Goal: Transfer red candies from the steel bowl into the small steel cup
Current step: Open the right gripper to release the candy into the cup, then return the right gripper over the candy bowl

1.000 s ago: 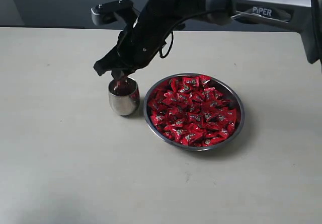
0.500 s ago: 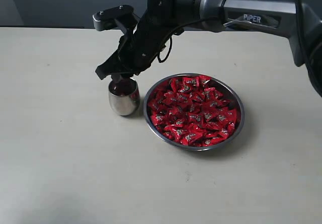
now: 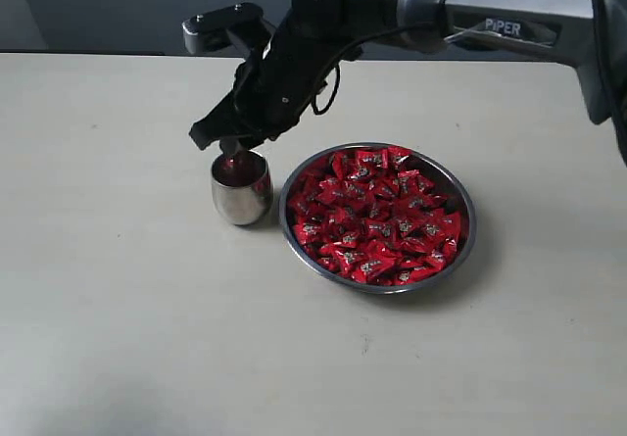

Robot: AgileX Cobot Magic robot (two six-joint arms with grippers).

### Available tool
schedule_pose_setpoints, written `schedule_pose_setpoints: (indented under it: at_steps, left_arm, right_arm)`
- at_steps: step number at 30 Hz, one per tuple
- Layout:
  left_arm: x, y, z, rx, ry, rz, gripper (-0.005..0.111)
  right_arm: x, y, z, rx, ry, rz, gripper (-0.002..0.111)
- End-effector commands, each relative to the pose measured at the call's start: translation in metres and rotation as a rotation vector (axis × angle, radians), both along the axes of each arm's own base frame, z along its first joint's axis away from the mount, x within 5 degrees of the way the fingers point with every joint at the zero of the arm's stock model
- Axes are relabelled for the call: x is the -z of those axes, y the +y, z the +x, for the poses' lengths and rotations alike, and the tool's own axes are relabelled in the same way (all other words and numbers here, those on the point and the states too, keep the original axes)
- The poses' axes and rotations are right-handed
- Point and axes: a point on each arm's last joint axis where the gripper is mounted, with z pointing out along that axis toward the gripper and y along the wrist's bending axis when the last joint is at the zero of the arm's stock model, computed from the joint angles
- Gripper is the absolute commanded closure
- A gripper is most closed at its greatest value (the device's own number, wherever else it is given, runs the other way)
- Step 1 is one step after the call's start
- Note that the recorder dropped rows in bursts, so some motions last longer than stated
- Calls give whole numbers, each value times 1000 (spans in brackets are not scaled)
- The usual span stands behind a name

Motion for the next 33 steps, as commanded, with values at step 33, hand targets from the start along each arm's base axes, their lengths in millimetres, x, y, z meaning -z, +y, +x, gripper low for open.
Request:
schedule_pose_setpoints:
  at_steps: [33]
  left_arm:
    - [1, 0, 0, 6, -8, 2, 106]
  right_arm:
    - [9, -153, -24, 362, -28, -166, 73]
